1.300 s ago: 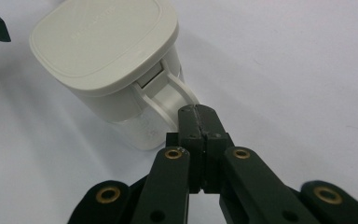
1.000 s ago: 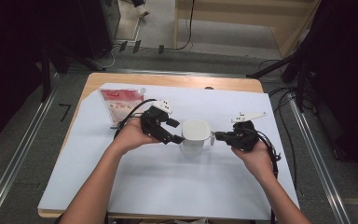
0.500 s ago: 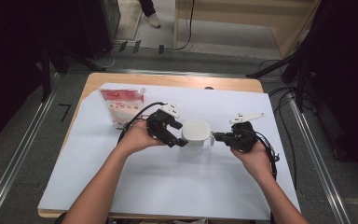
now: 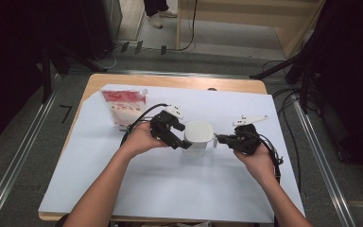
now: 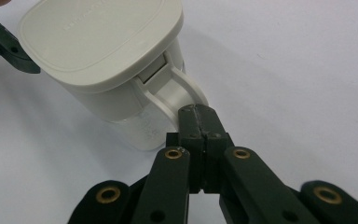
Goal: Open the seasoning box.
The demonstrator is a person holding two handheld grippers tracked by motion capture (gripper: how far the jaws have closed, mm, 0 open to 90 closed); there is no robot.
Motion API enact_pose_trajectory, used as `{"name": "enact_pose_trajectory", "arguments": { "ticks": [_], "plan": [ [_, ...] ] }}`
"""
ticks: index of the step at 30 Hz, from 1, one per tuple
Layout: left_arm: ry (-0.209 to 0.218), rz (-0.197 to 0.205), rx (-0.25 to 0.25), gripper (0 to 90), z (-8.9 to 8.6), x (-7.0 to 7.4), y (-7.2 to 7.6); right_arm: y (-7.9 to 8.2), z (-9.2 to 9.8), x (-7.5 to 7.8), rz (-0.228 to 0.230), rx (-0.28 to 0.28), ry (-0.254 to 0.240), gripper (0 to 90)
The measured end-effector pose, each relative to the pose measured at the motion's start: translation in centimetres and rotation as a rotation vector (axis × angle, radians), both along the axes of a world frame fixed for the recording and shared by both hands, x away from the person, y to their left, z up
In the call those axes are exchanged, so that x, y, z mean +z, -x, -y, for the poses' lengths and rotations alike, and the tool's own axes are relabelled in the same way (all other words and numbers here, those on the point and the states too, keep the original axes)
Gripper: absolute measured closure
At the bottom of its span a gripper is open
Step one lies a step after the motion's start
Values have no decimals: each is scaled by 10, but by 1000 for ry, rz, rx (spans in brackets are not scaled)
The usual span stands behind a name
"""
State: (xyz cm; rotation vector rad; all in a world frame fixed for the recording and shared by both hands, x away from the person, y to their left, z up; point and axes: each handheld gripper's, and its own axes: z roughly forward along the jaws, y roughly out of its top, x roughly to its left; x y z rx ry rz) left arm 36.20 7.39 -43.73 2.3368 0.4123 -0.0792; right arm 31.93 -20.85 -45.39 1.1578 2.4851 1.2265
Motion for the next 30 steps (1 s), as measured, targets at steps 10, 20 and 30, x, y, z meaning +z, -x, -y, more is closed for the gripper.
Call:
{"name": "enact_pose_trajectory", "arguments": {
  "ticks": [10, 20, 30],
  "plan": [
    [26, -11, -26, 175, 5, -6, -6, -1, 0, 0, 2, 3, 2, 900],
    [-14, 4, -26, 178, 8, -1, -4, -1, -1, -1, 5, -2, 4, 900],
    [-27, 22, -13, 198, 9, 8, -2, 0, -1, -1, 5, -3, 8, 900]
  ]
}}
